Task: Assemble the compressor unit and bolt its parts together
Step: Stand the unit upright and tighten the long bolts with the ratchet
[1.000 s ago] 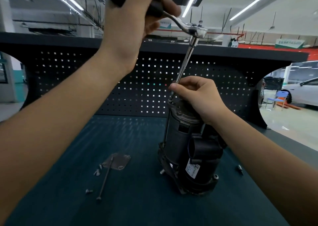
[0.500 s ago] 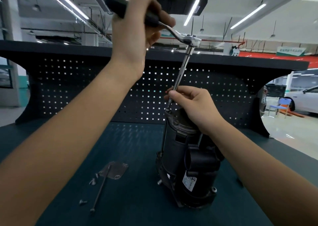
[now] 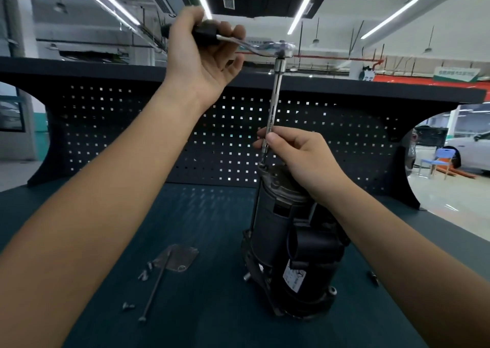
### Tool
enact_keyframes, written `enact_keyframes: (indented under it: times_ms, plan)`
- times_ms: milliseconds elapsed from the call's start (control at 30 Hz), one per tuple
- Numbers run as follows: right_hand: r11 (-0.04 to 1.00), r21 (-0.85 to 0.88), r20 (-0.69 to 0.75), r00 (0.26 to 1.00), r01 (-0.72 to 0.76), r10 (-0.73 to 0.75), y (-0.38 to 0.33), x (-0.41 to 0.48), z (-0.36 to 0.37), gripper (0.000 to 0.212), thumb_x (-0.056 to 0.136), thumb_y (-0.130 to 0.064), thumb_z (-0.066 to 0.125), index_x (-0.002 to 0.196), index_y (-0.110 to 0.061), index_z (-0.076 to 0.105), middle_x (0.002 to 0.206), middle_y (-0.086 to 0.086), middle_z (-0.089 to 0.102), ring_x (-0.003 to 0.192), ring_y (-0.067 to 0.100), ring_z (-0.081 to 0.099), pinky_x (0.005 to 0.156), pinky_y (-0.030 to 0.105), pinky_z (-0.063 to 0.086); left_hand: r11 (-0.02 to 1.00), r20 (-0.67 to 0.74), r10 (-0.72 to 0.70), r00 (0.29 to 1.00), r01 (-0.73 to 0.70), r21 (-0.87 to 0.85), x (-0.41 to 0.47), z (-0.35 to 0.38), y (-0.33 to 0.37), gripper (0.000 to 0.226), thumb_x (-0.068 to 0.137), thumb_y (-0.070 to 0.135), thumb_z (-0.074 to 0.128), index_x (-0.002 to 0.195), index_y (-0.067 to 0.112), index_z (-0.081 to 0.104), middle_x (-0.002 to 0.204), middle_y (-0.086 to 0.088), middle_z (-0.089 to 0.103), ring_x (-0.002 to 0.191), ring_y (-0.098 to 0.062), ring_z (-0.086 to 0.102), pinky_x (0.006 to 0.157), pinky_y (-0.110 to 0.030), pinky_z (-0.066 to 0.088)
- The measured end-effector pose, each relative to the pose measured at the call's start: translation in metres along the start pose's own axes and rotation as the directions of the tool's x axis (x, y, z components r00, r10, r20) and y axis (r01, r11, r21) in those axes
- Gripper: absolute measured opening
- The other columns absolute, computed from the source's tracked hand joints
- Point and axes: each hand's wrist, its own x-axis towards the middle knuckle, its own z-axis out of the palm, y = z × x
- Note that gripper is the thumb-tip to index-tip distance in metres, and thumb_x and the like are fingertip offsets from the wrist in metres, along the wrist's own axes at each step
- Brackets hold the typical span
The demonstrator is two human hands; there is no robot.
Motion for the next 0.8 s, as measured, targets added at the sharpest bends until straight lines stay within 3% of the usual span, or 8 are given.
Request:
enact_keyframes:
  times_ms: [100,233,367,500,567,633,733,800]
  plan:
    - [1.000,0.002,-0.027,0.999,0.017,-0.017,0.000,-0.001,-0.002,0.015,0.093,-0.017,0.053,0.095,-0.019,0.068,0.082,-0.015,0.070,0.080,0.016,0.066,0.077,0.025,0.051,0.952,0.126,0.213,0.969,-0.235,0.195,-0.022,0.006,0.000,0.029,0.096,0.025,0.041,0.072,0.015,0.052,0.064,0.004,0.064,0.084,-0.019,0.066,0.072,-0.034,0.051]
    - [1.000,0.024,-0.045,0.999,0.001,0.000,0.000,0.000,0.001,0.011,0.090,-0.018,0.058,0.088,-0.020,0.069,0.078,-0.013,0.070,0.076,0.002,0.066,0.076,0.016,0.050,0.705,0.294,0.450,0.843,-0.538,0.462,-0.048,0.019,0.002,0.024,0.088,0.023,0.055,0.065,0.024,0.062,0.068,0.008,0.067,0.087,-0.019,0.066,0.075,-0.033,0.052]
    - [0.998,0.052,-0.017,1.000,-0.025,0.026,-0.001,0.001,0.004,0.013,0.091,-0.020,0.057,0.085,-0.023,0.068,0.081,-0.012,0.072,0.077,0.001,0.066,0.080,0.018,0.050,0.855,0.123,0.335,0.934,-0.356,0.377,-0.035,0.020,0.007,0.029,0.093,0.014,0.045,0.064,0.014,0.051,0.057,0.008,0.062,0.078,-0.014,0.064,0.067,-0.026,0.048]
    - [1.000,-0.018,0.052,0.998,-0.022,0.023,-0.003,0.000,0.005,0.020,0.097,-0.023,0.044,0.097,-0.036,0.060,0.104,0.012,0.069,0.068,0.031,0.052,0.074,0.036,0.048,0.998,0.019,0.049,0.999,-0.050,0.038,-0.006,0.010,0.010,0.032,0.091,0.019,0.043,0.059,0.014,0.048,0.054,0.002,0.053,0.061,-0.015,0.061,0.065,-0.027,0.043]
    - [0.999,-0.036,0.048,0.999,-0.012,0.014,-0.006,-0.001,0.005,0.022,0.097,-0.023,0.044,0.101,-0.028,0.065,0.095,-0.007,0.072,0.068,0.031,0.052,0.065,0.040,0.049,0.997,0.003,-0.047,0.999,0.047,-0.068,0.003,0.007,0.009,0.033,0.090,0.019,0.043,0.058,0.013,0.048,0.053,0.002,0.052,0.055,-0.014,0.059,0.065,-0.027,0.043]
    - [0.999,-0.037,0.027,1.000,0.003,-0.002,-0.007,-0.002,0.004,0.020,0.096,-0.021,0.047,0.094,-0.025,0.066,0.080,-0.021,0.071,0.062,0.027,0.047,0.055,0.027,0.041,0.990,-0.009,-0.095,0.995,0.094,-0.104,0.005,0.006,0.008,0.031,0.089,0.020,0.044,0.059,0.013,0.047,0.054,0.002,0.051,0.054,-0.014,0.059,0.065,-0.027,0.042]
    - [0.996,-0.074,0.000,0.999,0.039,-0.040,-0.007,-0.001,0.005,0.025,0.095,-0.022,0.048,0.078,-0.030,0.064,0.087,0.016,0.071,0.061,0.041,0.049,0.052,0.032,0.039,1.000,0.048,0.007,0.999,-0.008,0.030,-0.009,0.007,0.008,0.030,0.091,0.021,0.043,0.062,0.015,0.048,0.056,0.004,0.055,0.063,-0.013,0.062,0.067,-0.027,0.044]
    - [0.996,-0.081,-0.003,0.999,0.039,-0.040,-0.006,-0.001,0.004,0.025,0.094,-0.024,0.050,0.076,-0.023,0.067,0.087,0.027,0.067,0.062,0.038,0.054,0.051,0.037,0.040,0.934,0.142,0.233,0.962,-0.262,0.242,-0.027,0.012,0.004,0.028,0.093,0.023,0.044,0.066,0.017,0.051,0.061,0.006,0.060,0.074,-0.013,0.063,0.070,-0.030,0.047]
